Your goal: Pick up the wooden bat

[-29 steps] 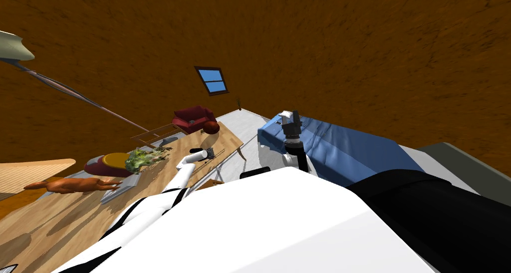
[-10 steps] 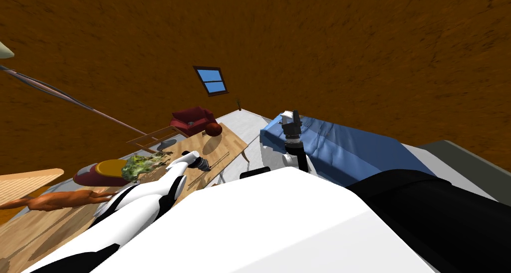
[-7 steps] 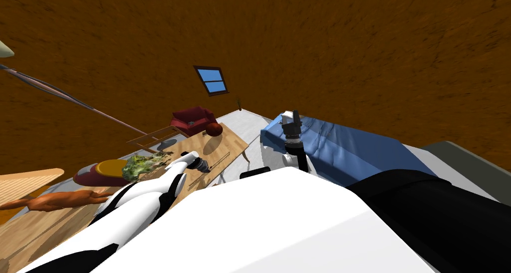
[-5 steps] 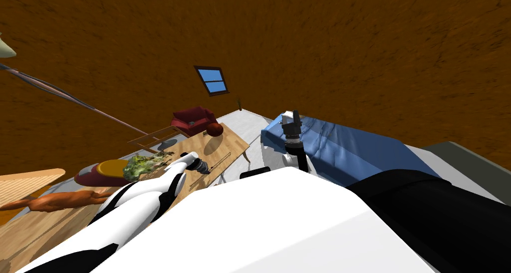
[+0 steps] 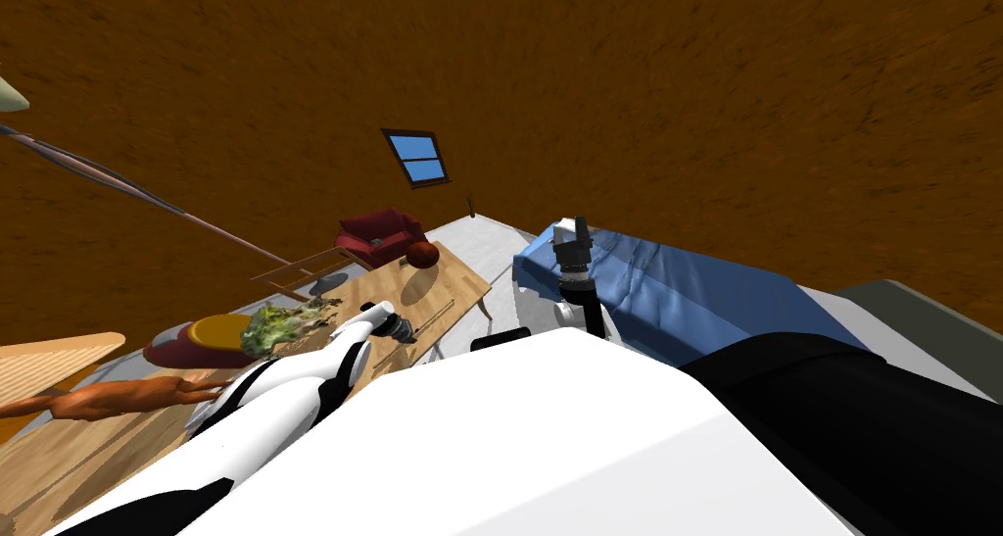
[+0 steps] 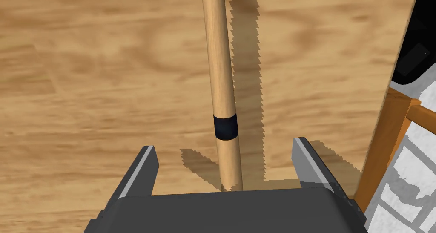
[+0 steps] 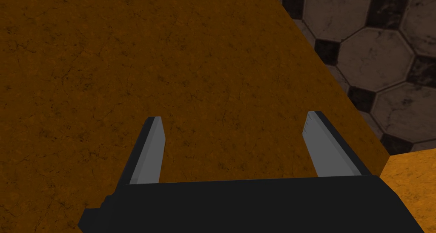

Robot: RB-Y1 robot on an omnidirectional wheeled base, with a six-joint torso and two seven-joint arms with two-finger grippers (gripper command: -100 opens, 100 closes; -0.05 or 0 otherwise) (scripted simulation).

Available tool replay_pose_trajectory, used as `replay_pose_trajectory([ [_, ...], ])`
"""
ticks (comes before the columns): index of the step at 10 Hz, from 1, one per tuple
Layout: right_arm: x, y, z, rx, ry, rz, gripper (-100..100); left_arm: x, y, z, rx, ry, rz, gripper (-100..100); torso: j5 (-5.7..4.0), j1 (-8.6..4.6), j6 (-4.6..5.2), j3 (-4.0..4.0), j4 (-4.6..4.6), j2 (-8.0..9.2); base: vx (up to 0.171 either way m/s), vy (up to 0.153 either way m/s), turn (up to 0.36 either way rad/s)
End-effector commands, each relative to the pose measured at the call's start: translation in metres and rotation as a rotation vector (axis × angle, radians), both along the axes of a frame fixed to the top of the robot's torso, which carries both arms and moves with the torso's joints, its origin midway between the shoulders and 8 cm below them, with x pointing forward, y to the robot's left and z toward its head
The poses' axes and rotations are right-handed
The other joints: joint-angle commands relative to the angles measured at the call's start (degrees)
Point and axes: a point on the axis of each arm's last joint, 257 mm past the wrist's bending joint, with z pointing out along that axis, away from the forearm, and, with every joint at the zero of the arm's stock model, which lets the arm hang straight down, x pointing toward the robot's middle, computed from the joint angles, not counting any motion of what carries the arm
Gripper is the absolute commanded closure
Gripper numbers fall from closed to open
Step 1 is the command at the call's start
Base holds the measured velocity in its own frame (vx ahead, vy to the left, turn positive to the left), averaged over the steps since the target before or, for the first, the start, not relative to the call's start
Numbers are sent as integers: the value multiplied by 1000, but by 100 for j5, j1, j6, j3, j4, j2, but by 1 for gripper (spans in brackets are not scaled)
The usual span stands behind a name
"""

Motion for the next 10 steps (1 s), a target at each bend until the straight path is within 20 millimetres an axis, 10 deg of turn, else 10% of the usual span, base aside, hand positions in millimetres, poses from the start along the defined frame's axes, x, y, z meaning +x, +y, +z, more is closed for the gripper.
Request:
replay_pose_trajectory([
  [1, 0, 0, 0, 0, 0, 0, 0, 0, 0, 0, 0, 0, 0, -100, 0, 0, 0, 0, 0, 0, 12, 10, 2],
  [2, 0, 0, 0, 0, 0, 0, 0, -1, 0, -1, 1, -1, 0, 100, -2, -4, 1, 2, 1, 3, 0, 0, 0],
  [6, 0, 0, 0, 0, 0, 0, 0, -1, -1, -1, -1, 1, 2, 100, 4, 9, 6, -3, -1, -5, 0, 0, 0],
  [7, 0, 0, 0, 0, 0, 0, 0, -1, -1, -1, -1, 1, 2, 0, 4, 9, 6, -4, -1, -5, 0, 0, 0],
  [8, 0, 0, 0, 0, 0, 0, 0, 2, 6, 9, -1, 6, 7, 100, 4, 9, 6, -4, -1, -5, -25, -15, -14],
  [10, 0, 0, 0, 0, 0, 0, 0, 2, 6, 9, -1, 6, 7, 100, 0, 0, 5, 2, 1, 4, -17, -16, -1],
])
